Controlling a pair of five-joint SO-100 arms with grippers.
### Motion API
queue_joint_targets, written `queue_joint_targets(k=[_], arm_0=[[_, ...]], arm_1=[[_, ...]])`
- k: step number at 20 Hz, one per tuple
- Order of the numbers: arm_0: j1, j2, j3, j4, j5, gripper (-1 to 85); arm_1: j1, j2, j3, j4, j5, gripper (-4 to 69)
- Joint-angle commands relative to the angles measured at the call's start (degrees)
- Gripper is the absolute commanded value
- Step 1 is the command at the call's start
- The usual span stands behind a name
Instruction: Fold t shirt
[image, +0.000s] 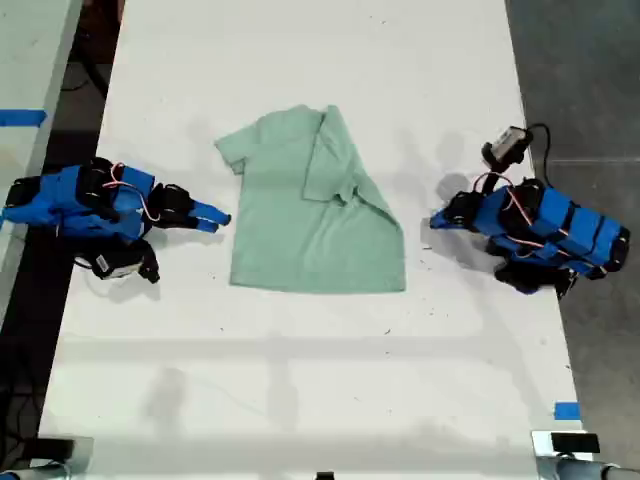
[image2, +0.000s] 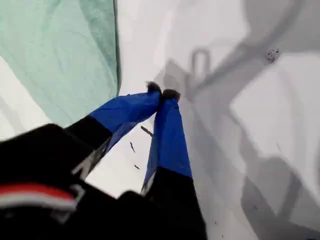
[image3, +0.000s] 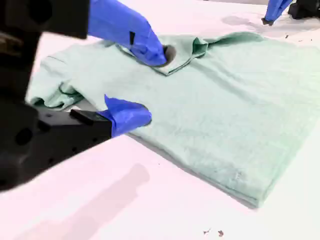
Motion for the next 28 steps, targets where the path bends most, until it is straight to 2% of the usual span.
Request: queue_joint_targets(k=[1,5,6,7,10,12,13,14,15,16,17,18,19,20,22,23,28], arm_0=[[-3.9,0.4,0.1,-0.4,0.4,13.8],[-18.1,0.4,0.4,-0.4,1.7,14.2],[-21.5,0.4,1.1,-1.8,12.3,14.5],[-22.0,0.4,0.4,-2.3,24.6,16.2],[-11.1,0.4,-0.5,-2.4,23.2,15.5],[-1.2,0.5,-2.5,-2.4,15.9,15.4],[1.6,0.5,-2.6,-1.6,9.0,15.4],[2.6,0.5,-1.8,0.1,-4.8,16.4],[8.4,0.6,-2.5,-1.1,-14.0,19.2],[12.8,0.6,-4.0,-2.8,-17.5,24.7],[12.7,0.6,-6.1,-4.0,-11.4,9.3],[9.7,0.6,-8.2,-4.1,-6.9,-0.1],[7.3,0.6,-10.8,-6.8,6.9,-0.1],[7.5,0.6,-12.7,-7.2,7.7,-0.1],[3.3,0.6,-13.5,-6.8,1.3,0.5],[2.8,0.6,-12.8,-12.2,13.5,-0.1],[2.5,0.6,-12.8,-12.0,9.8,-0.1]], arm_1=[[-12.9,0.4,3.9,-3.4,-0.6,3.2],[-12.8,0.4,3.9,-3.4,-0.7,3.5],[-12.8,0.4,3.9,-3.4,-0.7,3.5],[-12.8,0.4,3.9,-3.4,-0.7,3.6],[-12.7,0.4,3.9,-3.4,-0.7,3.9],[-12.7,0.4,3.9,-3.4,-0.7,3.9],[-12.7,0.4,3.9,-3.4,-0.7,3.9],[-12.7,0.4,3.9,-3.4,-0.7,4.0],[-12.7,0.4,3.9,-3.4,-0.7,4.0],[-12.7,0.4,3.9,-3.4,-0.7,4.0],[-12.7,0.4,3.9,-3.4,-0.7,4.1],[-12.7,0.4,3.9,-3.4,-0.7,4.1],[-12.7,0.4,3.9,-3.4,-0.7,4.2],[-12.7,0.4,3.9,-3.4,-0.7,4.2],[-12.7,0.4,3.9,-3.4,-0.7,4.2],[-12.7,0.4,3.9,-3.4,-0.7,4.2],[-12.7,0.4,3.9,-3.4,-0.7,4.3]])
